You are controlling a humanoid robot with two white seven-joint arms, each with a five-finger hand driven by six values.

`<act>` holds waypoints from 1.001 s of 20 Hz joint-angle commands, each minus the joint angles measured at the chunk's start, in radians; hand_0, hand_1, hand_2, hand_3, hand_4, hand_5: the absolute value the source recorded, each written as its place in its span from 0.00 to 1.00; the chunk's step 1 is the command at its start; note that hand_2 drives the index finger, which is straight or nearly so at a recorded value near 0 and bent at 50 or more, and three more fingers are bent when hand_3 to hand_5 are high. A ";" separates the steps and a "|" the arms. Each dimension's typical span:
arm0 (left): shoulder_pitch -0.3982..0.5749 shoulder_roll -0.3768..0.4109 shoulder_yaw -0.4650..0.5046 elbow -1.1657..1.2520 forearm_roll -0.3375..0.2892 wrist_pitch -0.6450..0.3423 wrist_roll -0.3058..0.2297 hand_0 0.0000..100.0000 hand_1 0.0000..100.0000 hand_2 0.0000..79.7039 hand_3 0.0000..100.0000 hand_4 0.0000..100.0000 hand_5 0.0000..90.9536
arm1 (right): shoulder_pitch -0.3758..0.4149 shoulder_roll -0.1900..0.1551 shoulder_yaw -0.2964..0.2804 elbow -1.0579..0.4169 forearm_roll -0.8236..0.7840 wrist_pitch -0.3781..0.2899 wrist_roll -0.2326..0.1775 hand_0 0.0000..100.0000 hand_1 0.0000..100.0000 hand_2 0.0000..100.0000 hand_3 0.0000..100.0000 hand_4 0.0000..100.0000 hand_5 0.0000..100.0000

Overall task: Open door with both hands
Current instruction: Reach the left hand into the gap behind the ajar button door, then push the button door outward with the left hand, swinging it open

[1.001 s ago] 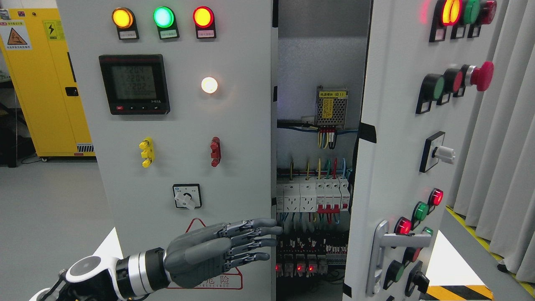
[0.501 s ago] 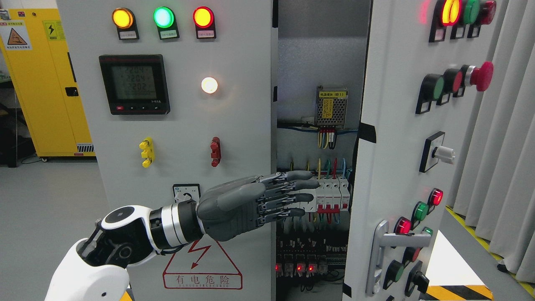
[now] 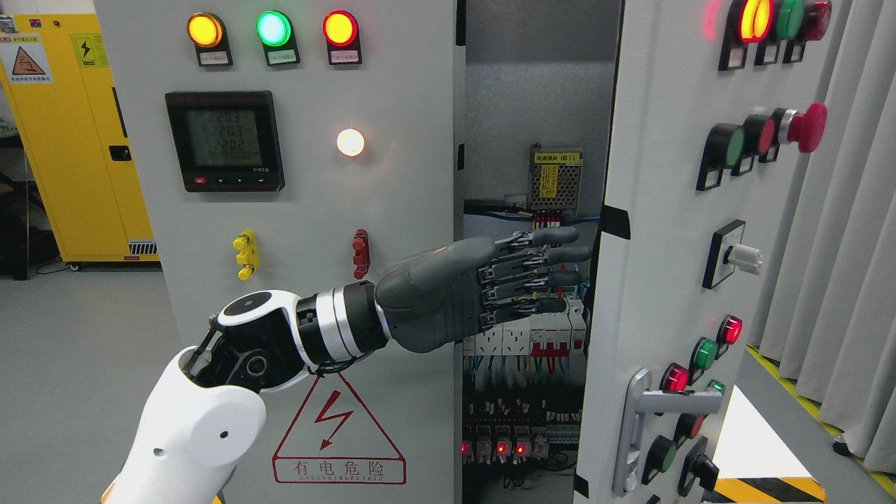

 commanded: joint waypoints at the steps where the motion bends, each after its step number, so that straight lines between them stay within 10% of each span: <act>1: -0.072 -0.101 -0.002 0.095 0.036 0.024 0.000 0.12 0.56 0.00 0.00 0.00 0.00 | 0.000 0.000 0.031 0.000 0.000 0.000 0.000 0.00 0.50 0.04 0.00 0.00 0.00; 20: -0.069 -0.213 -0.050 0.097 0.006 0.031 0.005 0.12 0.56 0.00 0.00 0.00 0.00 | 0.000 0.001 0.029 0.000 0.001 0.000 0.000 0.00 0.50 0.04 0.00 0.00 0.00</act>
